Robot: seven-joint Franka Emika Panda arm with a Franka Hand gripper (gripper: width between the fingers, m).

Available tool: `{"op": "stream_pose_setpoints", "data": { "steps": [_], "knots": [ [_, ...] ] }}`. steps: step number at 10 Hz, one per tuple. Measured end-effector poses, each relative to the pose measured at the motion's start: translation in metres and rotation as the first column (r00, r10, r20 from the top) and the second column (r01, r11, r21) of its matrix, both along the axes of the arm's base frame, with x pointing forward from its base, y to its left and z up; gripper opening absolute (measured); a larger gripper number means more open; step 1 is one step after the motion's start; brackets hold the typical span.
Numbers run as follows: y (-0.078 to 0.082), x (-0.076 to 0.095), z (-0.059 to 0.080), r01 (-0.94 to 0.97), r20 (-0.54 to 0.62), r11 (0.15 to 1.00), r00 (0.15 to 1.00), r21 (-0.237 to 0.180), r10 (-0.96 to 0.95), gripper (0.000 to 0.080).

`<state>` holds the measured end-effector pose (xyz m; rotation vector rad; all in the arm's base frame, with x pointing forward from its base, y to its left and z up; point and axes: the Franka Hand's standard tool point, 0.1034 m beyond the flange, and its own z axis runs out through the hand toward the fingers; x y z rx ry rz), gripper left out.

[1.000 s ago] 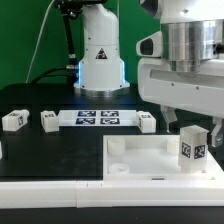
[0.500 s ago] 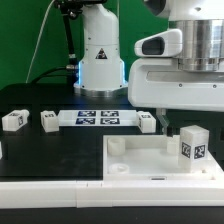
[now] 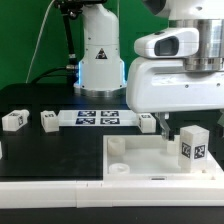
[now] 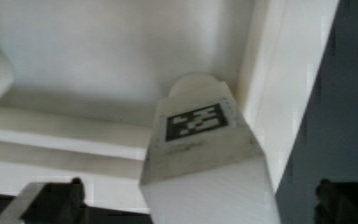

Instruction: Assemble one leg

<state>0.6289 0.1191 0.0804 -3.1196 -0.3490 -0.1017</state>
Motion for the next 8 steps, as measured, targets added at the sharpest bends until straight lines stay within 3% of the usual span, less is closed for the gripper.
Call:
{"op": "stream_pose_setpoints", "data": {
  "steps": [1,2,3,4,5,8],
  "knots": [
    [0.0001,0.0,0.0,-0.007,0.0,1.0,1.0,0.0,0.007,0.0649],
    [0.0,0.0,0.0,-0.007,0.0,1.0,1.0,0.0,0.007,0.0555],
    [0.0,0.0001,0.0,-0.007,0.0,1.0,1.0,0.0,0.007,0.0555],
    [0.0003,0.0,0.0,0.014,0.0,1.0,1.0,0.003,-0.014,0.0365],
    [0.0005,0.0,0.0,0.042,0.0,0.999,0.999,0.005,-0.042,0.0291],
    [-0.003,0.0011,0.0001,0.265,-0.016,0.963,0.964,0.051,-0.265,0.0291]
  ]
}}
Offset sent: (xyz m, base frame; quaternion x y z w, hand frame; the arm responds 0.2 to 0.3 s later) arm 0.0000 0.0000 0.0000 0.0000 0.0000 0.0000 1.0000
